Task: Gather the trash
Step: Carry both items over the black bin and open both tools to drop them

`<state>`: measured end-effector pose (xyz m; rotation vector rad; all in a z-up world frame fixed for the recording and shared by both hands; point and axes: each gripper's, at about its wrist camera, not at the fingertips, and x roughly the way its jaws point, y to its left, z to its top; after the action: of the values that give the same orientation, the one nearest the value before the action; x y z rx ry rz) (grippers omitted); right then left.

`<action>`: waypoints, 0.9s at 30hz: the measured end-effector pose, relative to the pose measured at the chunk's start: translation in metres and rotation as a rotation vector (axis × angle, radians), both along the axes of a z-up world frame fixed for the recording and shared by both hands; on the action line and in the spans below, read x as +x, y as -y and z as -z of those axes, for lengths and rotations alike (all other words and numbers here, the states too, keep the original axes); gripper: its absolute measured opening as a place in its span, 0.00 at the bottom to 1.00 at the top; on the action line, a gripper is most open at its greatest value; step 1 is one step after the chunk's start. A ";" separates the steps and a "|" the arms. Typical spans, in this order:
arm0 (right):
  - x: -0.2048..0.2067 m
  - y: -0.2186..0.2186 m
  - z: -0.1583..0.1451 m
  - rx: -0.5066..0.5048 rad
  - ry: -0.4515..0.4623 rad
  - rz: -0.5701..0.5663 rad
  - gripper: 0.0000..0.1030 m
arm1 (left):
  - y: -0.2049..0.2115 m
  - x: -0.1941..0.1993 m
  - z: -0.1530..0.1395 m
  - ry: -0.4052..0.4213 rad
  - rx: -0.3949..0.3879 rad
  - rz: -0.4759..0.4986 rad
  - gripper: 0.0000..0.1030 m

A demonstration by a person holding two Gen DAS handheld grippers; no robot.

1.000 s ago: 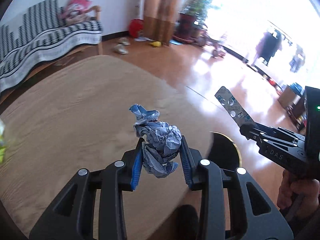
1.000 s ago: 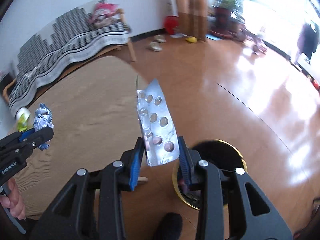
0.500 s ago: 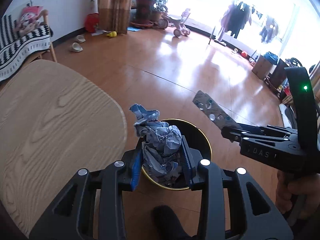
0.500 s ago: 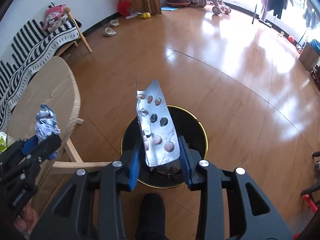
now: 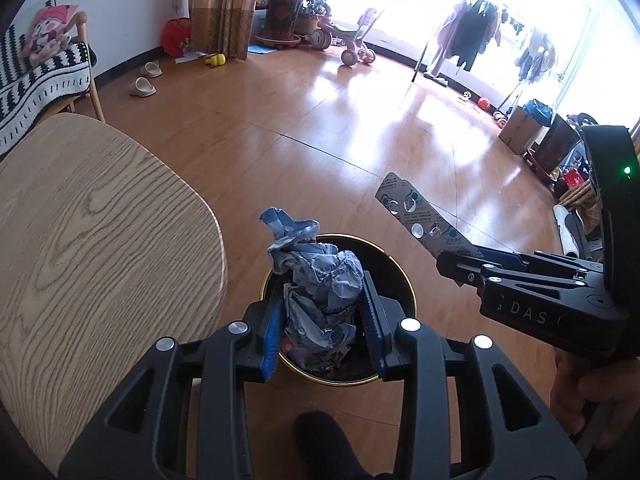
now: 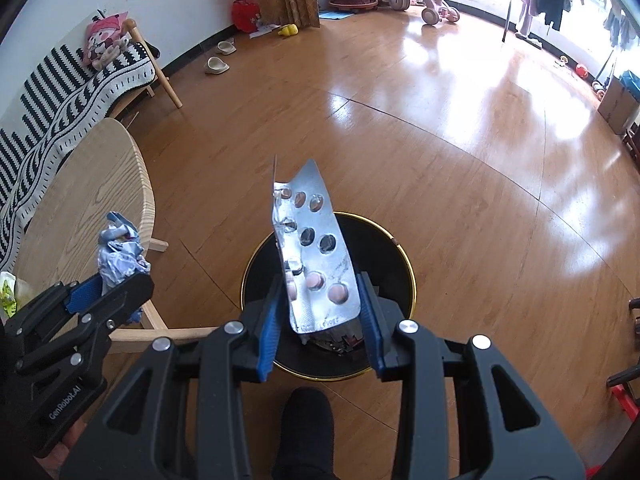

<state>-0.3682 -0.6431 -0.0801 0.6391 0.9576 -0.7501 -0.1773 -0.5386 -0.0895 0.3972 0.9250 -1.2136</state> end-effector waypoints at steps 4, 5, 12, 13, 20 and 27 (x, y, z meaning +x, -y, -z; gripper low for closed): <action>-0.006 0.006 0.000 0.009 0.011 0.013 0.51 | 0.001 0.001 0.002 0.000 0.003 0.006 0.34; -0.007 0.007 -0.001 0.005 0.012 0.024 0.62 | 0.002 0.001 0.002 -0.001 0.004 0.006 0.33; -0.010 0.007 -0.008 -0.010 0.028 0.039 0.66 | 0.005 0.003 0.006 -0.005 0.010 0.008 0.34; -0.010 0.007 -0.008 -0.010 0.027 0.038 0.66 | 0.005 0.002 0.007 -0.005 0.010 0.008 0.34; -0.011 0.009 -0.012 -0.028 0.027 0.061 0.69 | 0.013 -0.002 0.015 -0.028 0.000 0.040 0.36; -0.016 0.008 -0.015 -0.039 0.037 0.079 0.71 | 0.014 -0.006 0.011 -0.010 -0.038 0.055 0.67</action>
<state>-0.3838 -0.6512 -0.0649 0.6579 0.8855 -0.8222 -0.1835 -0.5529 -0.1007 0.3888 0.9033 -1.2829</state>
